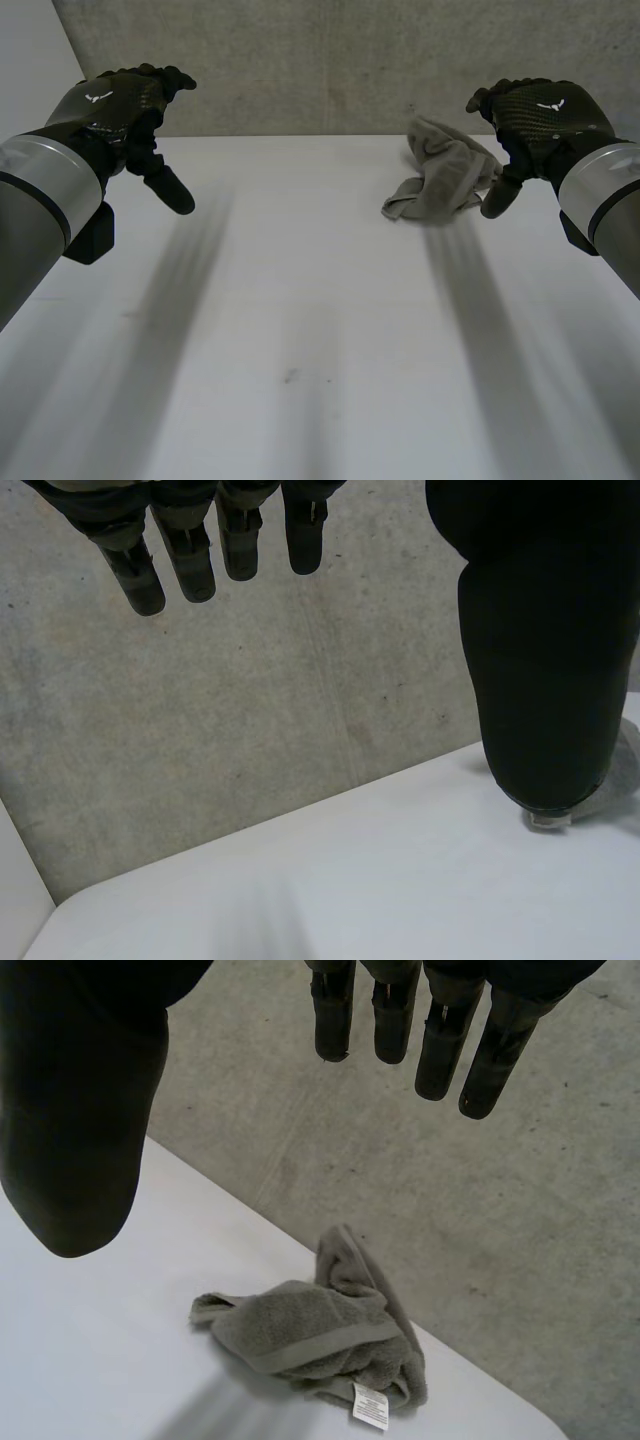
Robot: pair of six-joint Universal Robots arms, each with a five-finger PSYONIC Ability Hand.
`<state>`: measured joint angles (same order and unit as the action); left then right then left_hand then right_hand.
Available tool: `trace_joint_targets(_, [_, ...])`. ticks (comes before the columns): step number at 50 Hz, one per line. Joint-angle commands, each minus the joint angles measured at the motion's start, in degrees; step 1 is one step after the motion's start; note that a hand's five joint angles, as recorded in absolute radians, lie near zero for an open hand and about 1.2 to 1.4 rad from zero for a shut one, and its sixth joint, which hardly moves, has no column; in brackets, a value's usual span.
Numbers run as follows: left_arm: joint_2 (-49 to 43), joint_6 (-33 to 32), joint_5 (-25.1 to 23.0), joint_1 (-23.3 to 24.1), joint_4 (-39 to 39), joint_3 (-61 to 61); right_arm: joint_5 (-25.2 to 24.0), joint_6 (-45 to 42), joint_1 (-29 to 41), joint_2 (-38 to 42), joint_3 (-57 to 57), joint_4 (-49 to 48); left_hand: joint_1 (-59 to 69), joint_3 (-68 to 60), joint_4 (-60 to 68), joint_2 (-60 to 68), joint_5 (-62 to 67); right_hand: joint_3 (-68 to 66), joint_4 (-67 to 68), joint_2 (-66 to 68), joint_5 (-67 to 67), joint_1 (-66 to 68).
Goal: Fold the towel.
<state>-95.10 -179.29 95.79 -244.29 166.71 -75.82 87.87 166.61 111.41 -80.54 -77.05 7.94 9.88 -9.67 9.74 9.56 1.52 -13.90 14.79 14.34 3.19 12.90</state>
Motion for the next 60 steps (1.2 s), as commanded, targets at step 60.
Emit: trace_joint_targets(60, [-4.1, -0.1, 0.1, 0.1, 8.3, -5.0, -6.9, -11.2, 4.3, 22.9, 19.1, -0.6, 0.5, -0.7, 0.6, 0.8, -1.1, -66.1, 65.2, 65.7, 66.8, 67.1])
